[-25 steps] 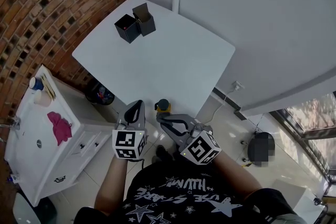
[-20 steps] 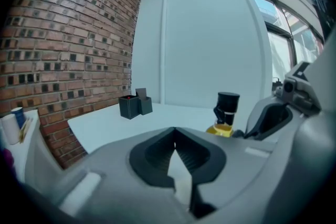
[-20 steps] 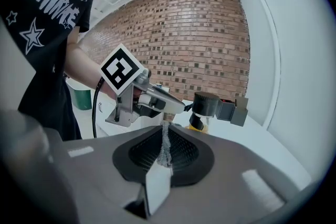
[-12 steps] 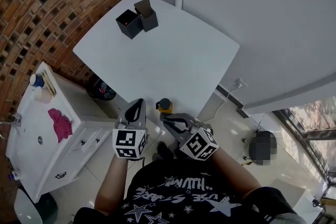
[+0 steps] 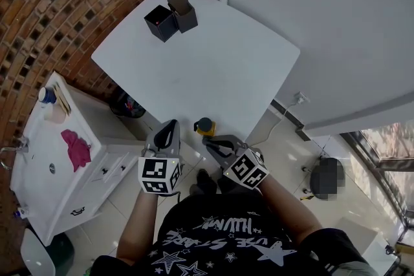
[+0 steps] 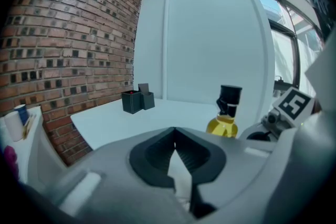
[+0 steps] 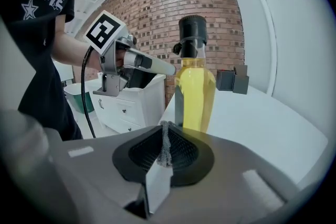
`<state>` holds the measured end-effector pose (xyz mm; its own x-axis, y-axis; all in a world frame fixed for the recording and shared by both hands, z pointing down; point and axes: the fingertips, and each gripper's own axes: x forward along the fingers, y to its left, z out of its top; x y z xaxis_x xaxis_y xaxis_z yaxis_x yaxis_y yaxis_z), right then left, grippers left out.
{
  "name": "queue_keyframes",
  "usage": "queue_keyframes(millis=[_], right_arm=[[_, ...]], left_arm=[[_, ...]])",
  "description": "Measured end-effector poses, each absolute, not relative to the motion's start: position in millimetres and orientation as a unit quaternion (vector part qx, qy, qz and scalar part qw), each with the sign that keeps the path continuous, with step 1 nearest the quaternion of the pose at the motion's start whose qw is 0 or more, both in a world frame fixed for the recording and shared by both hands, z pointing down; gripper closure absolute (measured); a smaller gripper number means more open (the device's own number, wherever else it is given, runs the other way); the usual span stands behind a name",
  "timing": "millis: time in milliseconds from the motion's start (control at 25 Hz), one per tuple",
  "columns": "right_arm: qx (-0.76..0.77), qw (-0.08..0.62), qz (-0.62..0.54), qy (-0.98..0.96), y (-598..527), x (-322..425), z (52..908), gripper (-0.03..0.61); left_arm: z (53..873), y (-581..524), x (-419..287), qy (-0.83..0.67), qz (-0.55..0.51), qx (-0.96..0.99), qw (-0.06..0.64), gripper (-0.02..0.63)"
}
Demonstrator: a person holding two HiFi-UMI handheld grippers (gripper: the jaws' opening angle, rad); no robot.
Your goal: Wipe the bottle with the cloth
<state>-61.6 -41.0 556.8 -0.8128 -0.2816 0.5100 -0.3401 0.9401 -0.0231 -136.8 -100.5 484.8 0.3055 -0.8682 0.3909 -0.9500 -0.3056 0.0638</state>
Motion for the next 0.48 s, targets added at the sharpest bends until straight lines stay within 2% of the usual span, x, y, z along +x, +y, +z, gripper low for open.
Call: queue_keyframes(millis=[120, 200, 480], right_arm=[[0.172, 0.263, 0.075, -0.947, -41.0, -56.5, 567.2, 0.543], [0.191, 0.238, 0.115, -0.945, -41.7, -49.8, 566.7, 0.543], [0.352, 0.030, 0.350, -0.867, -69.5, -1.3, 513.9, 0.543]], left_arm=[[487.2, -100.2, -137.8, -0.570, 0.146, 0.796, 0.143, 0.609], [489.2, -100.4, -138.3, -0.571, 0.148, 0.795, 0.143, 0.609], [498.9, -99.0, -135.4, -0.586, 0.141, 0.784, 0.149, 0.609]])
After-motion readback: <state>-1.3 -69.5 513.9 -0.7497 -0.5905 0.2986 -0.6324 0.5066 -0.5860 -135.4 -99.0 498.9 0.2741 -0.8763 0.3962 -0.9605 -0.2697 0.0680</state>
